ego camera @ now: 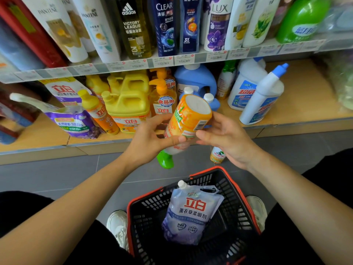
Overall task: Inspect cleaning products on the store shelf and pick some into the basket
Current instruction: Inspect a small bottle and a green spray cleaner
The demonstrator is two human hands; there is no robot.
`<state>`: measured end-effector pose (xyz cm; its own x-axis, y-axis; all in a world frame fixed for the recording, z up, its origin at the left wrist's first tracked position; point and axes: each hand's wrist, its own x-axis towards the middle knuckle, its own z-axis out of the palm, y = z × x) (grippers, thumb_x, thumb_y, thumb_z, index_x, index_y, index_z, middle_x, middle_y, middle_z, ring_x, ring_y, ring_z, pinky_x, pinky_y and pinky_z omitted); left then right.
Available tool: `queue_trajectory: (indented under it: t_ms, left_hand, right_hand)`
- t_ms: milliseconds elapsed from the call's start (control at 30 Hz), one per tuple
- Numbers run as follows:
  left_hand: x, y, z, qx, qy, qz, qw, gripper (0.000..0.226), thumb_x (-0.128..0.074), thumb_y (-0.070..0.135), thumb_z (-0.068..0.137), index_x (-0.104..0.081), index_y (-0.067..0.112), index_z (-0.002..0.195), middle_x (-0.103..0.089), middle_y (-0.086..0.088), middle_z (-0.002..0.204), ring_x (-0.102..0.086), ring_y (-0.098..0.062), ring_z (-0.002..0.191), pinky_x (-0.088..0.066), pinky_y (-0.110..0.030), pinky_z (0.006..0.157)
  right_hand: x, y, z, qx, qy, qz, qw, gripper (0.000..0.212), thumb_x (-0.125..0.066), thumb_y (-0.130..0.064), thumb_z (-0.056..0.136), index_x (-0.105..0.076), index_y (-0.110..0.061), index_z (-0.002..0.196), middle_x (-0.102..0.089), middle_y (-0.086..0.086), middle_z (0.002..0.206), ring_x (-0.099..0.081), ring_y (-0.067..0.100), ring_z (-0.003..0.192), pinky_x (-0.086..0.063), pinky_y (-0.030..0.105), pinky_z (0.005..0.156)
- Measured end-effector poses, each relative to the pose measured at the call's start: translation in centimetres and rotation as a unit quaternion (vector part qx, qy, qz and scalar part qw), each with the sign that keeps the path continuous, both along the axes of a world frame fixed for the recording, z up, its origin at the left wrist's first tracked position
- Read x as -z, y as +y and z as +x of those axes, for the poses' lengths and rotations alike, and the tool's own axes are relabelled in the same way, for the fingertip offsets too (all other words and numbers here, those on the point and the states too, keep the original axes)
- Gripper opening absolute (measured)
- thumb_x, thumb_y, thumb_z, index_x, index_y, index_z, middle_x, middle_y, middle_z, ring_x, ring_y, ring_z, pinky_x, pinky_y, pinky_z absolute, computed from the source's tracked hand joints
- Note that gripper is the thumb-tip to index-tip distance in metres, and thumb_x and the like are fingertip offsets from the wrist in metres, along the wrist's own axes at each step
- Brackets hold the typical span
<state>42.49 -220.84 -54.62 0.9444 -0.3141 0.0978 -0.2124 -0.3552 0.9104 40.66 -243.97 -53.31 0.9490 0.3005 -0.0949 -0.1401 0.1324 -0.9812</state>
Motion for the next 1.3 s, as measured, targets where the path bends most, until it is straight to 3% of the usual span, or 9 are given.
queue_trajectory:
  t_ms: [233, 367, 500, 700, 833, 967, 1100, 1200, 1300]
  left_hand:
    - [0.6, -0.5, -0.1, 0.040, 0.038, -0.020, 0.998, 0.073, -0.084, 0.024, 0.078, -0.052, 0.019, 0.143, -0.065, -0.005, 0.127, -0.064, -0.027, 0.113, -0.060, -0.049, 0.086]
    - [0.6, -0.6, -0.4, 0.055, 0.034, -0.029, 0.998, 0.078, -0.090, 0.020, 0.074, -0.052, 0.018, 0.142, -0.066, -0.001, 0.131, -0.063, -0.026, 0.119, -0.061, -0.052, 0.085]
    - [0.8, -0.6, -0.7, 0.038, -0.038, 0.010, 0.999, 0.080, -0.094, 0.025, 0.071, -0.054, 0.017, 0.140, -0.067, 0.007, 0.127, -0.065, -0.015, 0.117, -0.059, -0.040, 0.091]
    - [1.1, -0.6, -0.9, 0.030, -0.185, 0.128, 0.974, 0.086, -0.091, 0.041, 0.072, -0.051, 0.018, 0.145, -0.064, 0.004, 0.135, -0.062, -0.011, 0.121, -0.057, -0.042, 0.091]
    - [1.3, -0.8, -1.2, 0.040, -0.238, 0.177, 0.954, 0.085, -0.088, 0.047, 0.073, -0.051, 0.021, 0.145, -0.064, 0.007, 0.133, -0.063, -0.010, 0.117, -0.057, -0.040, 0.087]
    - [1.5, -0.9, -1.0, 0.038, -0.227, 0.165, 0.959, 0.086, -0.089, 0.046, 0.073, -0.051, 0.021, 0.145, -0.064, 0.006, 0.133, -0.063, -0.011, 0.116, -0.057, -0.038, 0.088]
    - [1.9, -0.8, -0.7, 0.037, -0.210, 0.148, 0.966, 0.087, -0.087, 0.050, 0.074, -0.049, 0.024, 0.148, -0.064, 0.007, 0.132, -0.062, -0.008, 0.118, -0.057, -0.038, 0.088]
    - [2.2, -0.6, -0.5, 0.033, -0.204, 0.147, 0.967, 0.087, -0.086, 0.053, 0.074, -0.049, 0.026, 0.147, -0.064, 0.009, 0.131, -0.062, -0.007, 0.118, -0.058, -0.038, 0.088]
    - [2.4, -0.6, -0.4, 0.025, -0.179, 0.130, 0.975, 0.086, -0.087, 0.053, 0.073, -0.051, 0.024, 0.146, -0.065, 0.009, 0.130, -0.063, -0.008, 0.118, -0.058, -0.040, 0.089]
  right_hand:
    - [0.8, 0.0, -0.1, 0.032, -0.038, 0.001, 0.999, 0.041, -0.078, -0.018, 0.083, -0.067, -0.011, 0.122, -0.071, 0.013, 0.118, -0.068, 0.031, 0.110, -0.058, 0.041, 0.086]
    - [0.7, -0.1, -0.4, 0.016, -0.081, -0.051, 0.995, 0.039, -0.079, -0.024, 0.081, -0.069, -0.027, 0.119, -0.074, 0.002, 0.113, -0.068, 0.023, 0.109, -0.056, 0.033, 0.088]
    - [0.0, 0.3, -0.7, -0.008, -0.110, -0.067, 0.992, 0.038, -0.076, -0.027, 0.082, -0.067, -0.032, 0.119, -0.072, -0.005, 0.113, -0.066, 0.015, 0.112, -0.053, 0.025, 0.088]
    - [-0.3, 0.8, -0.7, 0.062, -0.104, -0.131, 0.984, 0.043, -0.083, -0.048, 0.066, -0.068, -0.035, 0.104, -0.072, -0.008, 0.108, -0.066, 0.015, 0.108, -0.055, 0.044, 0.094]
    - [0.0, 0.9, -0.7, 0.101, -0.083, -0.142, 0.981, 0.044, -0.084, -0.051, 0.062, -0.069, -0.027, 0.095, -0.074, -0.002, 0.101, -0.069, 0.017, 0.098, -0.059, 0.045, 0.086]
    - [0.1, 0.9, -0.6, 0.113, -0.092, -0.125, 0.981, 0.027, -0.077, -0.045, 0.076, -0.072, -0.024, 0.093, -0.075, 0.001, 0.096, -0.070, 0.019, 0.094, -0.059, 0.040, 0.080]
    - [0.5, 0.9, -0.6, 0.116, -0.093, -0.118, 0.982, 0.023, -0.062, -0.037, 0.093, -0.073, -0.019, 0.100, -0.073, 0.001, 0.092, -0.065, 0.009, 0.087, -0.054, 0.031, 0.074]
    - [0.6, 0.7, -1.0, 0.103, -0.121, -0.140, 0.977, 0.027, -0.053, -0.030, 0.100, -0.068, -0.021, 0.120, -0.072, -0.003, 0.111, -0.064, 0.008, 0.105, -0.053, 0.034, 0.089]
    - [0.2, 0.4, -1.3, 0.056, -0.205, -0.188, 0.959, 0.038, -0.052, -0.027, 0.101, -0.055, -0.025, 0.139, -0.054, -0.007, 0.145, -0.045, 0.005, 0.137, -0.040, 0.031, 0.110]
